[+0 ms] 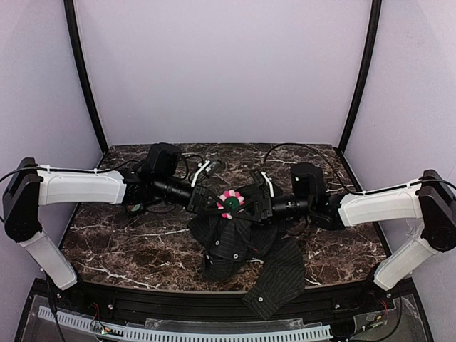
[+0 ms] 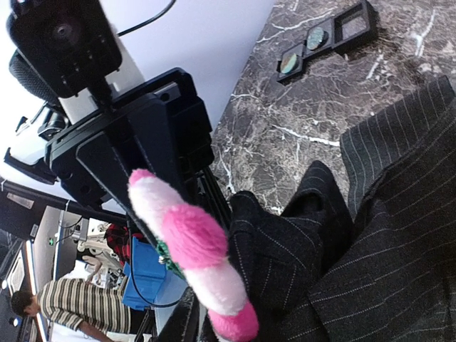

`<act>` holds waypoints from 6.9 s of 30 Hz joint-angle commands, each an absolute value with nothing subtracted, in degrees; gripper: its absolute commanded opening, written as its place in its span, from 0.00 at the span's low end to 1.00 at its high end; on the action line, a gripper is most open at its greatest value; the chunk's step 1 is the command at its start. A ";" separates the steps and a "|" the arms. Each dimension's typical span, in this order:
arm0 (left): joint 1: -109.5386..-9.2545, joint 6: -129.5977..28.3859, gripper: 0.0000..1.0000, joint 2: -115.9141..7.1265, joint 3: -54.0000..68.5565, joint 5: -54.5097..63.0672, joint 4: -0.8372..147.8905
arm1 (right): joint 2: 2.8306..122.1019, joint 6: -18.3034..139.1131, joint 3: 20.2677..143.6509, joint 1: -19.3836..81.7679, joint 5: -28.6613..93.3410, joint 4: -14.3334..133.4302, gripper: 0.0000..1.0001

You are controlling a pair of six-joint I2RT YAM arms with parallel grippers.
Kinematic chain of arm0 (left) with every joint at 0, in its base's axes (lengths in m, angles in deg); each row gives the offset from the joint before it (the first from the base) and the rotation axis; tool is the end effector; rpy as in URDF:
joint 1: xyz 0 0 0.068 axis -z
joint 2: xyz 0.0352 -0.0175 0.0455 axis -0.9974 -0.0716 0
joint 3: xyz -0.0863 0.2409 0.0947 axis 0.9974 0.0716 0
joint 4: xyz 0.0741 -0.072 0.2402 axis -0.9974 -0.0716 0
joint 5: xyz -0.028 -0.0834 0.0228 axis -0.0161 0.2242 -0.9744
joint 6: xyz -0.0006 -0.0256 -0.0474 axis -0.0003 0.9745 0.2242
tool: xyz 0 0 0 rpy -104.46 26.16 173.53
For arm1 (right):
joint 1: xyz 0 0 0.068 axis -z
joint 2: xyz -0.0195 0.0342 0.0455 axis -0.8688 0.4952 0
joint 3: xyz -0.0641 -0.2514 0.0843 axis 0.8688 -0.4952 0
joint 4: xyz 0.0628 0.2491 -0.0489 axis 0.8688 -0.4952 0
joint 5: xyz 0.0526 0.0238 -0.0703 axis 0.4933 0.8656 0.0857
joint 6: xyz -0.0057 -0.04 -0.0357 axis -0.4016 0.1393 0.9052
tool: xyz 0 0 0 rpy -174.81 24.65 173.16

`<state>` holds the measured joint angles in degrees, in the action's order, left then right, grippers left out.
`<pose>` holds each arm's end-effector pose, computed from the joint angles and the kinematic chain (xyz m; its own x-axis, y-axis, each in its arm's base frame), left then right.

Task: Remove the brooch from the garment
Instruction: Open the brooch with the crumpled clothing, then pass from the left arm to the right, then pass from the right arm to the left, then pass from the left arm to the right

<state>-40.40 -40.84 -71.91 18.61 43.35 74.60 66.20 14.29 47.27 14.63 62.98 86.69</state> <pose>0.2328 -0.2743 0.2505 -0.6558 0.3153 -0.6860 0.7471 0.1403 -0.6497 0.2021 0.2385 0.2195 -0.9032 -0.0286 -0.4283 -0.4217 0.2455 0.8729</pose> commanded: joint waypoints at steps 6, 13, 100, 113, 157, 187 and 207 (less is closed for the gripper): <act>-37.65 -43.72 0.01 -70.19 16.11 52.79 71.75 | 70.04 16.34 51.46 18.57 51.02 79.54 0.23; -37.63 -44.34 0.01 -70.26 16.30 52.47 71.76 | 71.63 19.76 52.39 18.59 67.75 89.73 0.23; -39.81 -30.12 0.54 -71.81 21.33 30.24 77.05 | 61.54 33.35 50.71 7.50 38.52 71.50 0.00; -39.84 -27.04 0.33 -72.71 21.72 31.91 80.54 | 61.57 33.89 51.38 6.84 36.26 69.97 0.00; -41.99 -41.48 0.01 -70.09 17.46 46.29 72.98 | 51.41 39.44 45.00 10.69 50.81 70.86 0.67; -40.90 -37.55 0.09 -73.99 17.60 43.59 69.39 | 56.78 36.04 47.90 7.67 44.93 78.25 0.00; -40.90 -33.49 0.22 -74.53 19.40 46.44 74.44 | 56.87 35.39 47.10 7.58 40.81 78.94 0.00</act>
